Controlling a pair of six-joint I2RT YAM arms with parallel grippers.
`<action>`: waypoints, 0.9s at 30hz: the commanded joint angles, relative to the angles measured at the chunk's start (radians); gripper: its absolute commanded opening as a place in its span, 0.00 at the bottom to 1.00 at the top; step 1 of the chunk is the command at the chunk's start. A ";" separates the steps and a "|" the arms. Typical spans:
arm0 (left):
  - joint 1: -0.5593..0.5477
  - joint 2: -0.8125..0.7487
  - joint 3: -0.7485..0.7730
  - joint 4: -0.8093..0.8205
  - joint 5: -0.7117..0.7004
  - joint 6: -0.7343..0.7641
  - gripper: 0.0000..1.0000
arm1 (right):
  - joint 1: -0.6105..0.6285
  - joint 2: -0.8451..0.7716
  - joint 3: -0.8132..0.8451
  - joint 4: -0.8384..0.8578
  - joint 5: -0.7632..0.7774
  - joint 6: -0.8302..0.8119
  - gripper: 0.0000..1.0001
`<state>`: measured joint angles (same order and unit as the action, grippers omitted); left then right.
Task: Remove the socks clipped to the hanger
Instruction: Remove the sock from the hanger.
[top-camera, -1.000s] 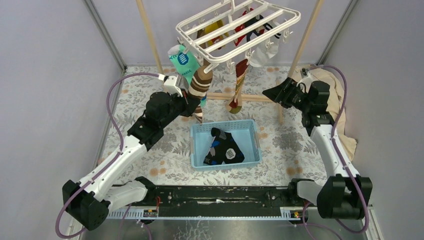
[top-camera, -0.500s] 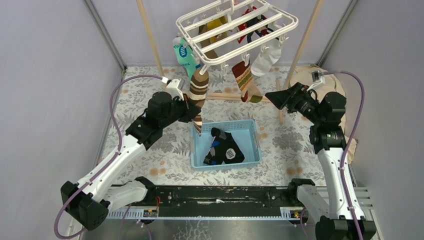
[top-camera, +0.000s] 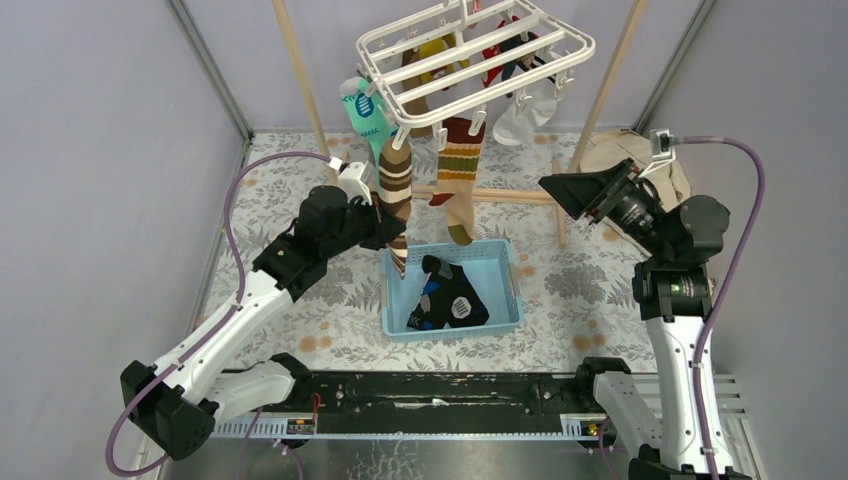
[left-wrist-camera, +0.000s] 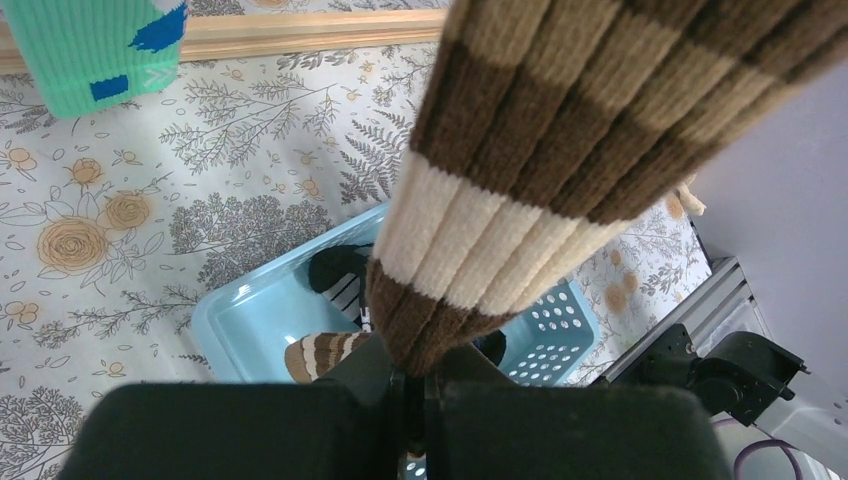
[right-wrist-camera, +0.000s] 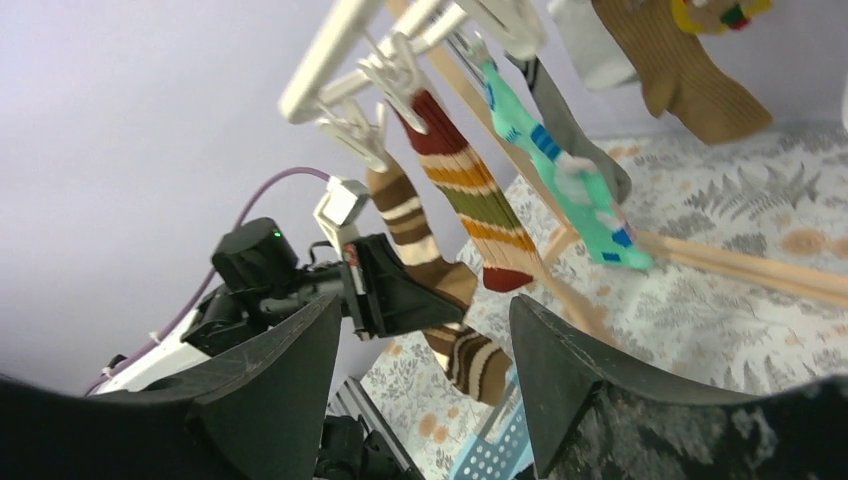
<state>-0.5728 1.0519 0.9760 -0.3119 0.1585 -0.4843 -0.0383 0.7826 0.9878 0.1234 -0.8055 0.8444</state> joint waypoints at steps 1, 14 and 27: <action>-0.006 0.000 0.035 -0.016 0.021 -0.006 0.00 | 0.004 -0.005 0.087 0.084 -0.029 0.069 0.69; -0.007 0.055 0.018 -0.022 0.056 -0.010 0.01 | 0.351 0.162 0.273 -0.079 0.155 -0.132 0.64; 0.009 0.125 0.027 -0.004 0.149 -0.016 0.01 | 0.739 0.341 0.410 -0.173 0.454 -0.317 0.62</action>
<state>-0.5751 1.1751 0.9760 -0.3351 0.2569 -0.4965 0.5991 1.0927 1.3239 -0.0303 -0.4881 0.6209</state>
